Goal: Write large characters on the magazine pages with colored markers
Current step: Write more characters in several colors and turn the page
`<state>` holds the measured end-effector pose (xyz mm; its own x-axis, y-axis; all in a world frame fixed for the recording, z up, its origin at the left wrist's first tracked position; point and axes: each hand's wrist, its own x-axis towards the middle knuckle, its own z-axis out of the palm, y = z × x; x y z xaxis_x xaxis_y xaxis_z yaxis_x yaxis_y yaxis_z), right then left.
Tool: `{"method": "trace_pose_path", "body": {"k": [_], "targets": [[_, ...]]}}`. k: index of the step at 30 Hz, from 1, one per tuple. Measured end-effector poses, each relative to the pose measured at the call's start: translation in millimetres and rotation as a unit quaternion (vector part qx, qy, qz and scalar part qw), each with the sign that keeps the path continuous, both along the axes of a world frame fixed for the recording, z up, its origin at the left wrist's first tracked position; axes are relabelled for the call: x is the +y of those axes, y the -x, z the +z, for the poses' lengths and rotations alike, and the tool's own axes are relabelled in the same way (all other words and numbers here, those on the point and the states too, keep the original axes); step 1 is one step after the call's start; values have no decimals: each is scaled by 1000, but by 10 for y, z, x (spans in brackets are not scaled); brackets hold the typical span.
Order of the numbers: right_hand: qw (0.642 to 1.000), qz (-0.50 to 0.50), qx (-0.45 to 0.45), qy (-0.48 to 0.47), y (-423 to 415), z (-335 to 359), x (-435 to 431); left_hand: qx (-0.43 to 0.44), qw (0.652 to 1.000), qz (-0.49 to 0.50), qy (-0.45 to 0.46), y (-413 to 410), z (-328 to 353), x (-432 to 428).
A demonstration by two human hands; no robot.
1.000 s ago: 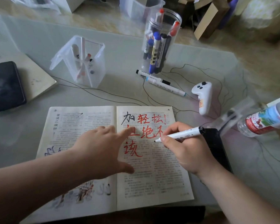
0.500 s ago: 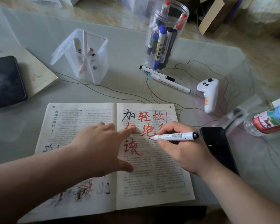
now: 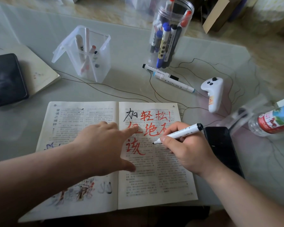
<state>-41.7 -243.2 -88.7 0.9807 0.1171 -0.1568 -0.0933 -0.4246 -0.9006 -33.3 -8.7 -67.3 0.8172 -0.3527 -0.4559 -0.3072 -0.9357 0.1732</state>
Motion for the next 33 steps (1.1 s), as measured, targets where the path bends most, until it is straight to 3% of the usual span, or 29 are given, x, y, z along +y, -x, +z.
{"method": "trace_pose_path", "body": {"k": [18,26,33], "targets": [[998,37,-56,7,43,33,36,-6,1000,-1,-2,0,-5,-5],[999,16,18,24,8,-19,47,-34,999,-19,-16,9,-10,-18],[998,36,18,38,-6,-9,48,-38,998,-42,-13,12,-10,-59]]}}
